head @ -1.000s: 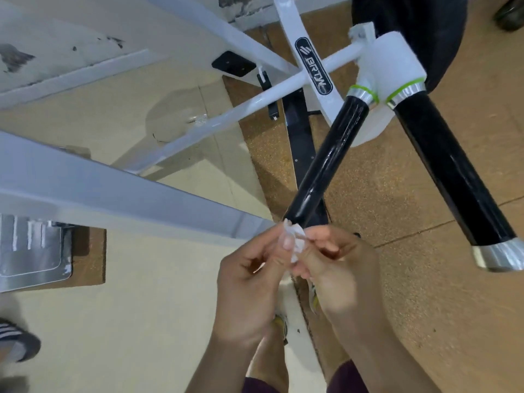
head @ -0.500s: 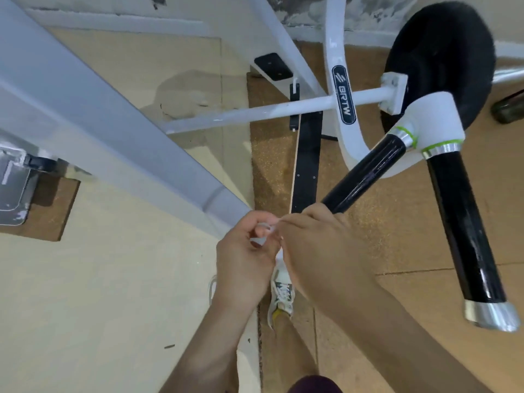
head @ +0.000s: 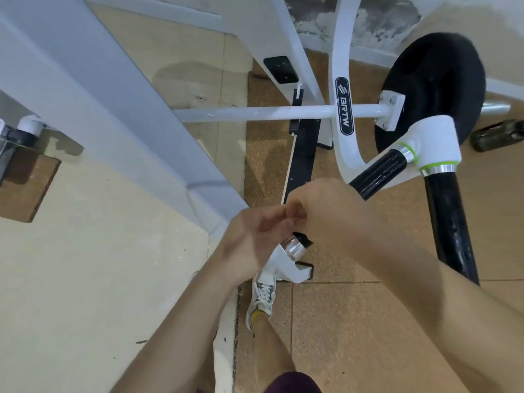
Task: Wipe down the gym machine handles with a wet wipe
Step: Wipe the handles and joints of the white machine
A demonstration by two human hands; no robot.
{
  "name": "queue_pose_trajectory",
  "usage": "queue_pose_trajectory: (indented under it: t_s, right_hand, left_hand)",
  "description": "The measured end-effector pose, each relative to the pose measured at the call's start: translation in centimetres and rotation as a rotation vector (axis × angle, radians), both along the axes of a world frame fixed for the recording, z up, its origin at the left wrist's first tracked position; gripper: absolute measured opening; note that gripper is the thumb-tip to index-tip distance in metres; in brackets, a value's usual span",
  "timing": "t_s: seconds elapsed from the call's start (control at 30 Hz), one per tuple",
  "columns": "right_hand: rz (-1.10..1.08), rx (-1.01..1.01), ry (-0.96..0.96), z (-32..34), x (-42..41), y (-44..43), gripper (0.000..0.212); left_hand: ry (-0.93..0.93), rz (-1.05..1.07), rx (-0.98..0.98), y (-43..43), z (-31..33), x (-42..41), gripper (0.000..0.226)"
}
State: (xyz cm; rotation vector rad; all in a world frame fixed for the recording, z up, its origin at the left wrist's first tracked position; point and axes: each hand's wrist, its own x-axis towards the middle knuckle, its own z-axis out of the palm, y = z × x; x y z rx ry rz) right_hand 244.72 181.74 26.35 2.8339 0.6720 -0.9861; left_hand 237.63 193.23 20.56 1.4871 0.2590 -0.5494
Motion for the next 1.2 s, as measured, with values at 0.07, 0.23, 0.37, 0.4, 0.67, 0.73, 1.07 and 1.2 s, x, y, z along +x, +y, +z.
queue_pose_trajectory:
  t_s: [0.07,0.23,0.37,0.4,0.67,0.73,1.07,1.2]
  right_hand:
    - [-0.110,0.126,-0.119,0.3,-0.6,-1.5,0.007]
    - [-0.694,0.582,-0.367,0.7,-4.1,-5.1,0.019]
    - [-1.134,0.816,-0.332,-1.4,-7.9,-5.1,0.028]
    - [-1.186,0.850,-0.310,-2.0,-8.4,-4.7,0.029]
    - [-1.349,0.988,-0.296,-3.6,-8.5,-3.1,0.025]
    - [-1.337,0.973,-0.293,-3.5,-8.6,-3.0,0.024]
    - [-1.364,1.065,-0.290,-2.6,-8.6,-2.7,0.032]
    - [-1.350,1.054,-0.314,-2.6,-8.6,-3.4,0.041]
  left_hand:
    - [-0.004,-0.035,0.062,0.0,-0.4,0.9,0.016]
    - [0.094,-0.003,0.039,-0.2,-1.4,2.1,0.007]
    - [0.257,0.036,-0.074,-0.1,-1.9,1.8,0.012]
    - [0.279,0.035,-0.069,-0.1,-1.8,1.9,0.015]
    - [0.308,0.271,-0.071,-2.8,-0.9,2.7,0.007]
    - [0.287,0.288,-0.062,-2.4,-0.7,1.5,0.007]
    - [0.267,0.326,-0.038,-3.0,-0.1,2.1,0.005]
    - [0.247,0.290,0.069,-2.5,-0.5,1.4,0.009]
